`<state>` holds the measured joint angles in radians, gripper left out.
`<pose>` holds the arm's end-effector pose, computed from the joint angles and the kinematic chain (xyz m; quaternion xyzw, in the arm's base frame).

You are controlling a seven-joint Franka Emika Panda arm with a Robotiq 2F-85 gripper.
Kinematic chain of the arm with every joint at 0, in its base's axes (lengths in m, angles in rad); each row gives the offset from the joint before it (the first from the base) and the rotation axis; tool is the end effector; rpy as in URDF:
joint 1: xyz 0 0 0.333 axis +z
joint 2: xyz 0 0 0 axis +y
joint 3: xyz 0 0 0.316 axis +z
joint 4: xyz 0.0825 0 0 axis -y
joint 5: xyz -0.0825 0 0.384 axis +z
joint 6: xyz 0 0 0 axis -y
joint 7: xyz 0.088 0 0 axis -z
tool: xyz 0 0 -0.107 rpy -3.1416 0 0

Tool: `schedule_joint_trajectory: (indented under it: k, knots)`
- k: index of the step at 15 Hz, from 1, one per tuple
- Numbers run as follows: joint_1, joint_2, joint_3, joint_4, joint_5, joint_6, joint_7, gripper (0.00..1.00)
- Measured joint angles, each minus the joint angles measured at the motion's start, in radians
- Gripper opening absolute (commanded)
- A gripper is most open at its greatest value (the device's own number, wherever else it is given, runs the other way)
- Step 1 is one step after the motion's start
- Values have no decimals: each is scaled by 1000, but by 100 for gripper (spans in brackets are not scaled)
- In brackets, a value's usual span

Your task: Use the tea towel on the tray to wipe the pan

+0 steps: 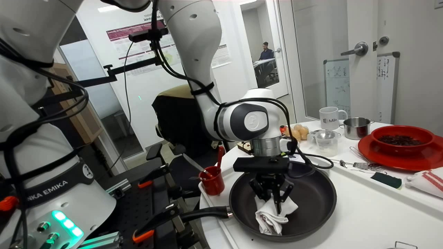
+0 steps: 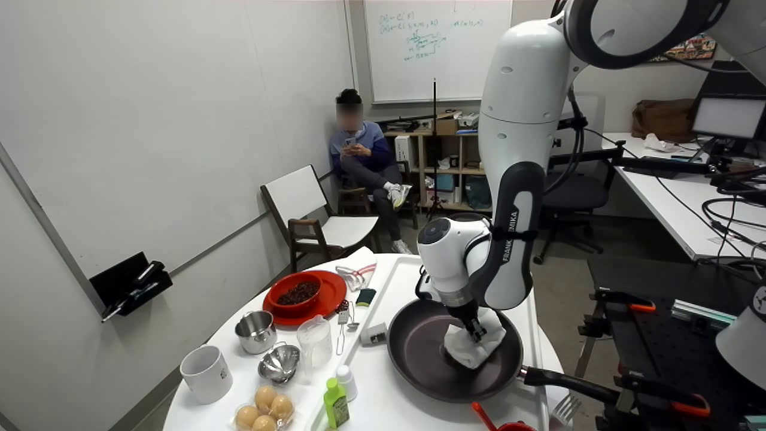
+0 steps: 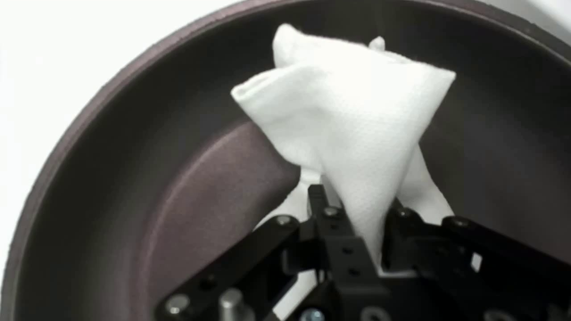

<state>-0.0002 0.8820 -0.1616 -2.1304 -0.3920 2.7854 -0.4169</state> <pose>0.4828 -0.0772 -0.0208 0.9298 0.3310 -0.1432 0.0736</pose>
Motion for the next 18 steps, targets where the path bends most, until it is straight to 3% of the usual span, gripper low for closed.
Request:
schedule_joint_trajectory:
  k: [8, 18]
  knots:
    - [64, 20, -99, 30, -45, 51, 98, 8]
    - [188, 48, -127, 15, -133, 60, 127, 8]
